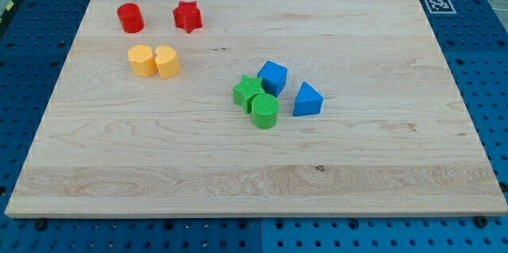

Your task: Move the red circle into yellow blocks

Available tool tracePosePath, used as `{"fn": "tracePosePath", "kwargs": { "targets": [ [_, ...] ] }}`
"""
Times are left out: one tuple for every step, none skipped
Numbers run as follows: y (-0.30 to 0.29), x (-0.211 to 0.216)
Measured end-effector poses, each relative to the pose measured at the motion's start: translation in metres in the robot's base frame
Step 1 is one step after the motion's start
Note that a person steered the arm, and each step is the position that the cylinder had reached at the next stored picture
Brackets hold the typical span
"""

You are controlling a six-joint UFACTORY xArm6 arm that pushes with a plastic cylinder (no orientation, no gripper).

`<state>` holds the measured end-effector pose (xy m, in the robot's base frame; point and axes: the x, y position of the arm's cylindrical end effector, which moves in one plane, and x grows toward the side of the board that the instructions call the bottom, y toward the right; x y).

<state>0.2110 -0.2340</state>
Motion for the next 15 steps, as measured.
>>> {"fn": "tracePosePath", "kwargs": {
  "targets": [
    [-0.001, 0.016],
    [-0.001, 0.016],
    [-0.001, 0.027],
    [-0.001, 0.034],
    [-0.001, 0.038],
    [0.000, 0.050],
    [0.002, 0.064],
    [0.005, 0.070],
    [0.005, 0.070],
    [0.009, 0.077],
    [0.012, 0.078],
    [0.012, 0.078],
    [0.018, 0.085],
    [0.030, 0.085],
    [0.037, 0.088]
  ]
}}
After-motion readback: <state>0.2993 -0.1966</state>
